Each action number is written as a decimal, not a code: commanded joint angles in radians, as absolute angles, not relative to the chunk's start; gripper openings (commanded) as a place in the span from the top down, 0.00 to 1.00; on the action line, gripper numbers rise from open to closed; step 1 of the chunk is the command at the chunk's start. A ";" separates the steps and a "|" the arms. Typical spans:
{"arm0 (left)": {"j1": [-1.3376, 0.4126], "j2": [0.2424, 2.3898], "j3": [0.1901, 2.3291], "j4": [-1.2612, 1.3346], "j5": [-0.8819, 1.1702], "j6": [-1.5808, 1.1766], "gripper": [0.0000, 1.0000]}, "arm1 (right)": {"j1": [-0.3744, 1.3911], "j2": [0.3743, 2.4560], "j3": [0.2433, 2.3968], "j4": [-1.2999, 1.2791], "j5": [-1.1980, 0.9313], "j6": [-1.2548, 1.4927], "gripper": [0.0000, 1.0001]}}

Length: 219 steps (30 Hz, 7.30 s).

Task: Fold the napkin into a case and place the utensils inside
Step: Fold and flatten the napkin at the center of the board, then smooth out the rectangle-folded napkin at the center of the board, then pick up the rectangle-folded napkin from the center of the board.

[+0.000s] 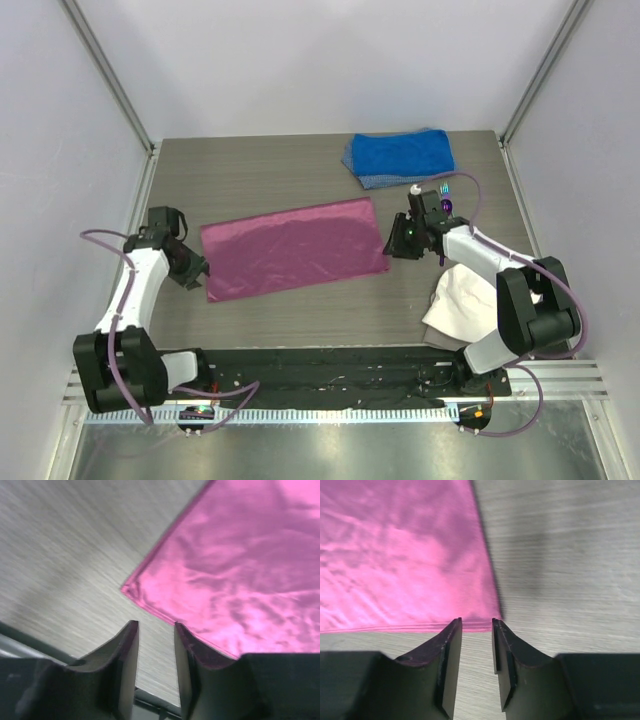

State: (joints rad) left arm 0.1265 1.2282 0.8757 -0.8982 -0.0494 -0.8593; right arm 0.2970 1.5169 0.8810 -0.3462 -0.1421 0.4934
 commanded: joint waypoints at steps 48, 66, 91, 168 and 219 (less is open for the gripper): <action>0.158 1.956 1.288 -0.469 0.178 -0.853 0.89 | 0.318 2.189 1.591 -0.144 -0.084 0.474 0.70; 0.201 1.913 1.361 -0.574 0.189 -0.790 0.86 | 0.330 2.138 1.637 -0.164 -0.112 0.454 0.65; 0.255 1.928 1.379 -0.506 0.253 -0.750 0.79 | 0.336 2.270 1.786 -0.206 -0.061 0.317 0.61; -0.994 2.324 1.942 -0.609 -0.276 -0.673 0.54 | -0.055 1.236 0.951 -0.502 -0.120 0.502 0.17; -0.940 1.973 1.554 -0.477 -0.112 -0.744 0.96 | 0.158 1.775 0.999 -0.087 -0.494 0.696 0.35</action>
